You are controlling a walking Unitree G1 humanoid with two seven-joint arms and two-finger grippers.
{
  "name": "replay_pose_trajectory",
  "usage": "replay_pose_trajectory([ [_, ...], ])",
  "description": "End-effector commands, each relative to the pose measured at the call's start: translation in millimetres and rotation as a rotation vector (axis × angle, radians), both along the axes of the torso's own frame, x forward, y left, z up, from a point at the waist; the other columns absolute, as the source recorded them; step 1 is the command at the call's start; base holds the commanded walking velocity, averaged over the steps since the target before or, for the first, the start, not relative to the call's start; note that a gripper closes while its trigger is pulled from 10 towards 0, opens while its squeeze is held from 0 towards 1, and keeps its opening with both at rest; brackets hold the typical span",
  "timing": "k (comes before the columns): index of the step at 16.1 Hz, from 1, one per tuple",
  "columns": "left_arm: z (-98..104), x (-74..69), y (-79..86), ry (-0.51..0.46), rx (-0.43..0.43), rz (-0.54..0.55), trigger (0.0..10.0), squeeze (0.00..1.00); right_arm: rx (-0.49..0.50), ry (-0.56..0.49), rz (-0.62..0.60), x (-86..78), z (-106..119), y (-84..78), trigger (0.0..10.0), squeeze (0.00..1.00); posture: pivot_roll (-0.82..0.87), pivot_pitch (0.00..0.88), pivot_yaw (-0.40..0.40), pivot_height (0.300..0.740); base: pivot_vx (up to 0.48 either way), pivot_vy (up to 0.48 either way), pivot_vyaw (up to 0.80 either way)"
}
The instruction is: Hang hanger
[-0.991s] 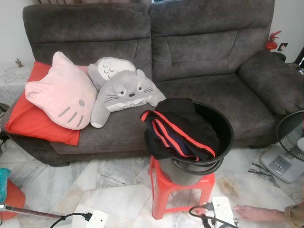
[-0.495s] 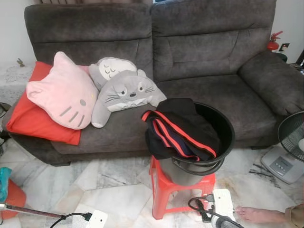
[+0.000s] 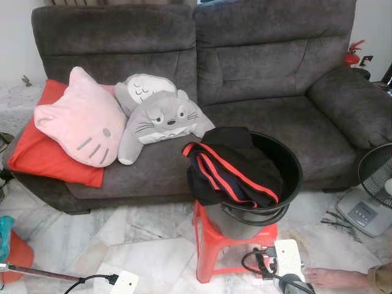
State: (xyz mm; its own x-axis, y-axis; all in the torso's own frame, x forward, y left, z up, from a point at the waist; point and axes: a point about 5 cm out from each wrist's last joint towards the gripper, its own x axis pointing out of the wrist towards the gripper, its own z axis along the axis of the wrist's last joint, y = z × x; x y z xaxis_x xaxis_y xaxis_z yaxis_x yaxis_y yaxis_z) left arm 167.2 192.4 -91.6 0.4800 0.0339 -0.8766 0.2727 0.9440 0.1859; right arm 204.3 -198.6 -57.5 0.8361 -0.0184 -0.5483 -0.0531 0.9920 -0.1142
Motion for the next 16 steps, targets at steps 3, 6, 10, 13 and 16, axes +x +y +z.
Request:
replay_pose_trajectory([
  [3,0.5,0.0,3.7,0.007,0.012,-0.014,10.0,0.00,-0.054,-0.011,-0.045,-0.9,0.1,-2.4,10.0,0.00,-0.01,0.000,0.032,0.740,0.000,0.000,0.00],
  [6,0.5,0.1,3.5,0.007,0.012,-0.016,10.0,0.00,-0.048,-0.008,-0.050,-1.3,-0.3,-2.1,10.0,0.00,-0.01,0.000,0.031,0.740,0.000,0.000,0.00],
  [10,0.5,0.3,3.6,0.007,0.012,-0.015,10.0,0.00,-0.015,0.058,-0.116,-6.0,-6.4,-2.7,10.0,0.00,-0.01,0.000,0.034,0.740,0.000,0.000,0.00],
  [13,0.4,0.2,2.8,0.006,0.007,-0.010,10.0,0.00,0.021,0.191,-0.200,-15.2,-16.6,-5.1,10.0,0.00,-0.01,0.000,0.032,0.740,0.000,0.000,0.00],
  [16,0.2,-0.2,2.4,0.005,0.002,0.001,10.0,0.00,-0.029,0.241,-0.191,-17.6,-19.0,-7.5,10.0,0.00,0.01,0.000,0.027,0.740,0.000,0.000,0.00],
])
